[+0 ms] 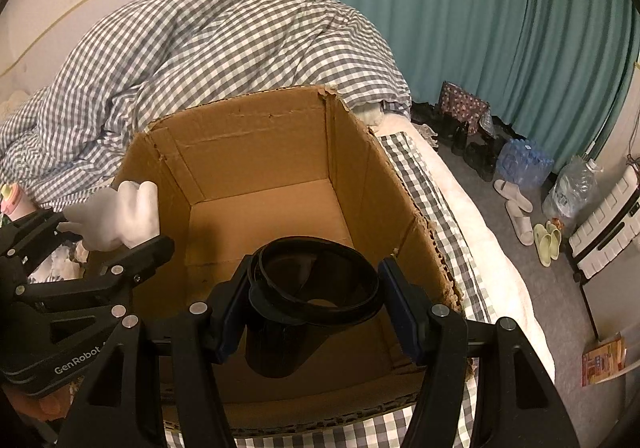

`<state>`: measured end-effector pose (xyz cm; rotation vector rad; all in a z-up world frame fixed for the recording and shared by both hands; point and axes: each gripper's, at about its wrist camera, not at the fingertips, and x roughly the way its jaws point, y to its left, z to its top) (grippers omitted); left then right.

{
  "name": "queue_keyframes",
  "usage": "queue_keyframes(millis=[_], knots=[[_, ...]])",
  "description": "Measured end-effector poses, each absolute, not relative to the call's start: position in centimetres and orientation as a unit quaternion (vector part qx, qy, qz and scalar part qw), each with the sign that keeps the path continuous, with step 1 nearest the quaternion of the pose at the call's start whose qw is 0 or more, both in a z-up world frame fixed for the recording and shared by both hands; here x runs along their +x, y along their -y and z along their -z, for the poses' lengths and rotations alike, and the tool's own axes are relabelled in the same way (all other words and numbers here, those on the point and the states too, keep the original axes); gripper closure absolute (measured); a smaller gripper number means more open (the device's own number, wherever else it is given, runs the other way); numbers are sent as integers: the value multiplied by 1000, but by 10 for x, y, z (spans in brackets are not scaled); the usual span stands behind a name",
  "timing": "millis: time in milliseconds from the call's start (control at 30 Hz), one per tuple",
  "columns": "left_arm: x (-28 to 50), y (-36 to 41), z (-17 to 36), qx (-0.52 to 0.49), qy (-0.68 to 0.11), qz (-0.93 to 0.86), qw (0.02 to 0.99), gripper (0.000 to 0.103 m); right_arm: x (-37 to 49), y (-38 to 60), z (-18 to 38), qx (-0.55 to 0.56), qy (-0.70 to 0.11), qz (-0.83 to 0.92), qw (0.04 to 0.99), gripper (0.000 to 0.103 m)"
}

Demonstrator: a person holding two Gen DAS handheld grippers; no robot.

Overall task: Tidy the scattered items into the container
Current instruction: 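Carry the plush toy and black cup with both tools to the cardboard box, then open both tools to drop the plush toy and black cup into the box, then withdraw both tools from the box back toward the remaining items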

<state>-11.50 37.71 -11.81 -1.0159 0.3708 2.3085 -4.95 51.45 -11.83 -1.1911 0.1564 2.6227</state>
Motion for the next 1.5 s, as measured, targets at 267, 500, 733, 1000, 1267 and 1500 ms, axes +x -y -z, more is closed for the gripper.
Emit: queue_keyframes(millis=[267, 500, 733, 1000, 1267, 1500], knots=[[-112, -373, 105, -364, -132, -874, 292, 25, -49, -515, 116, -407, -51, -902, 133, 42], [-110, -363, 91, -348, -124, -886, 281, 21, -47, -512, 113, -406, -53, -902, 139, 42], [-106, -349, 76, -337, -115, -893, 274, 21, -44, -506, 98, -394, -48, -906, 146, 32], [-92, -324, 51, -317, -105, -904, 267, 21, -32, -489, 73, -372, -41, -916, 144, 32], [-73, -286, 20, -294, -88, -919, 249, 21, -12, -463, 40, -346, -25, -928, 137, 31], [-50, -253, -11, -268, -75, -930, 239, 21, 11, -442, 9, -317, -19, -939, 134, 28]])
